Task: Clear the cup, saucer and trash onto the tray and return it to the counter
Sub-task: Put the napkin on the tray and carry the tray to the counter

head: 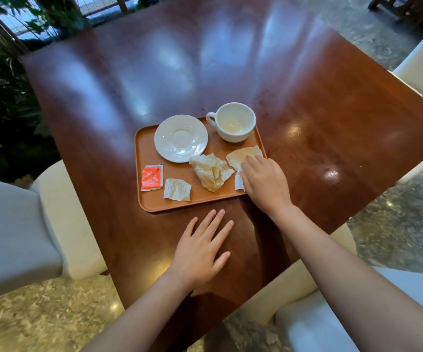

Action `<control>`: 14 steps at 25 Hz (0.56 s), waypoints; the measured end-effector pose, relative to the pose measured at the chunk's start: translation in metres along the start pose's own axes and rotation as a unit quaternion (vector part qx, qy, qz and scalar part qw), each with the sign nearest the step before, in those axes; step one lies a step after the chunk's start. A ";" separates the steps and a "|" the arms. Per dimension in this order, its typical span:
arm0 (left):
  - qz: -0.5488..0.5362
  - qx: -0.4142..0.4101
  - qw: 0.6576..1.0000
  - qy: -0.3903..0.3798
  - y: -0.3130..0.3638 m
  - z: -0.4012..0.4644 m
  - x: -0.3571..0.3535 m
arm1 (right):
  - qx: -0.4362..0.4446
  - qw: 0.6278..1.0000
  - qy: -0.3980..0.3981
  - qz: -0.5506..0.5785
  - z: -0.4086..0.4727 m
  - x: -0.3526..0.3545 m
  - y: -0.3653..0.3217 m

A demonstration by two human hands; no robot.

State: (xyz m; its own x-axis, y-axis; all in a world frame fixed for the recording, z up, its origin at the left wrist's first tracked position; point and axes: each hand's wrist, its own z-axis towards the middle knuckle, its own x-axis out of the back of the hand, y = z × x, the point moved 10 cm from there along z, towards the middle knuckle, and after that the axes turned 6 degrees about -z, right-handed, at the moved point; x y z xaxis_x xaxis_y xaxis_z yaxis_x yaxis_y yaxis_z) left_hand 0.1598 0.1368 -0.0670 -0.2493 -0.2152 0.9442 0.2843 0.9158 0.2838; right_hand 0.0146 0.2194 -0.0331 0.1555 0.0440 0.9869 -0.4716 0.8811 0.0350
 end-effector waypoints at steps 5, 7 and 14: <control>-0.021 0.014 0.995 0.095 -0.029 0.007 0.063 | -0.066 0.997 -0.036 -0.002 0.001 0.015 0.018; 0.000 0.060 0.990 0.130 -0.073 0.010 0.082 | -0.099 0.992 -0.074 -0.005 0.006 0.012 0.031; 0.042 0.227 0.972 0.048 -0.202 0.023 0.086 | -0.131 0.971 -0.191 -0.063 0.022 -0.013 0.054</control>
State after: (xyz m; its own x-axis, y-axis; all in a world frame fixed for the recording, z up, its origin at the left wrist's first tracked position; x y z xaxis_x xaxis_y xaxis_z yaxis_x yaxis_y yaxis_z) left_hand 0.0601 -0.0593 -0.0469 -0.1486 -0.1434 0.9785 -0.1425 0.9822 0.1223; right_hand -0.0323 0.2563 -0.0408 -0.1593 -0.2047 0.9658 -0.2243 0.9602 0.1665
